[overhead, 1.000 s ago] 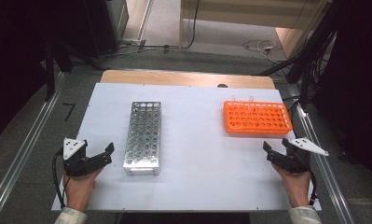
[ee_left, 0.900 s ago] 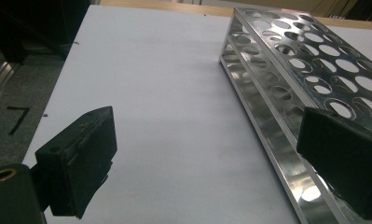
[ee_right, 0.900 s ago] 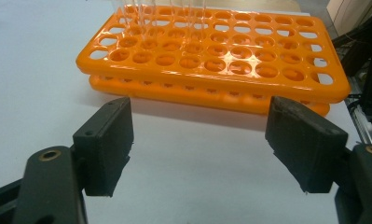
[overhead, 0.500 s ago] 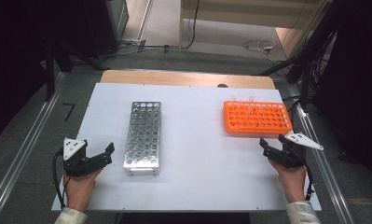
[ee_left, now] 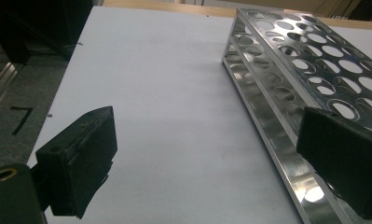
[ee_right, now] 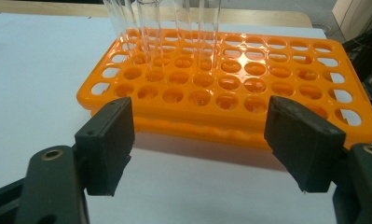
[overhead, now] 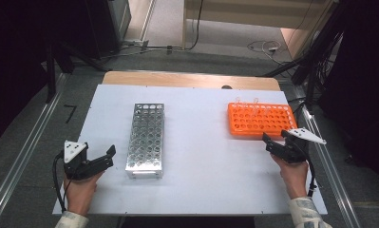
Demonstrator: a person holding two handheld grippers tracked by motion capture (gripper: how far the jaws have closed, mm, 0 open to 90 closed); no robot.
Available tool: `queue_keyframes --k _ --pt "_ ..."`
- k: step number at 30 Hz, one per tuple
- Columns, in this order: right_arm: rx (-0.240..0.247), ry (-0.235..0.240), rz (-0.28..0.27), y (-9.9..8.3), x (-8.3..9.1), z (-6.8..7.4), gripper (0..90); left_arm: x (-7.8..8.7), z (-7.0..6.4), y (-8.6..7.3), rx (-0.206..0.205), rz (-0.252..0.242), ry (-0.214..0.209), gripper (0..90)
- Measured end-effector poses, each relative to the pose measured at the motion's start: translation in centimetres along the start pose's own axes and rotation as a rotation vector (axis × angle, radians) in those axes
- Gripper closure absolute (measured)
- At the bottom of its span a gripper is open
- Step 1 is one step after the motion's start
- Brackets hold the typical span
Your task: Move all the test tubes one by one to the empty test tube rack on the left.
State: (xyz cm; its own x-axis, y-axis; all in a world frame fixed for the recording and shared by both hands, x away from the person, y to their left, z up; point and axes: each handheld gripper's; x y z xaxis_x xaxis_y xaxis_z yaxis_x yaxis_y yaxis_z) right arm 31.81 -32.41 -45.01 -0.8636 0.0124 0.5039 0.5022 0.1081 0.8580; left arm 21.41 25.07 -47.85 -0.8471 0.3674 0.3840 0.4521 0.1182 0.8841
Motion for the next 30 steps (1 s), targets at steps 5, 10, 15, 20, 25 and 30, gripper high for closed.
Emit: queue_keyframes --k 5,10,15,20,25,30 --pt "0.009 -0.002 0.007 0.4 -0.5 0.4 23.5 0.0 0.1 0.0 0.003 0.004 0.008 5.0" --pt "0.01 -0.004 0.007 0.8 -1.1 0.7 24.0 0.0 0.1 0.0 0.002 0.006 0.009 5.0" --pt "0.017 -0.009 0.005 1.1 -2.1 1.1 25.6 0.1 0.1 0.0 0.006 0.003 0.009 5.0" --pt "0.025 -0.026 0.005 1.5 -3.4 1.3 28.1 0.2 0.2 0.0 0.008 0.001 0.012 5.3" --pt "0.023 -0.043 -0.005 1.7 -4.0 1.4 33.3 0.2 0.3 0.0 0.01 -0.002 0.014 5.3" --pt "0.018 -0.053 -0.008 1.9 -4.7 1.5 40.3 0.1 0.3 0.0 0.012 -0.003 0.014 5.3"
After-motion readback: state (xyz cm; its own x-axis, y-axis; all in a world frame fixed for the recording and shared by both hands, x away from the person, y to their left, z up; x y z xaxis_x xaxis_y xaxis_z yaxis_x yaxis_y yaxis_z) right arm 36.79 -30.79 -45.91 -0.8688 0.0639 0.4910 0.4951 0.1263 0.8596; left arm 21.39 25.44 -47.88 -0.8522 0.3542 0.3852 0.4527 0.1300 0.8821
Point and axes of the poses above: each handheld gripper's, and its own axes: x roughly backward along the jaws, y roughly out of its top, z roughly to its left, and after that the axes turned 15 degrees about -y, right-handed
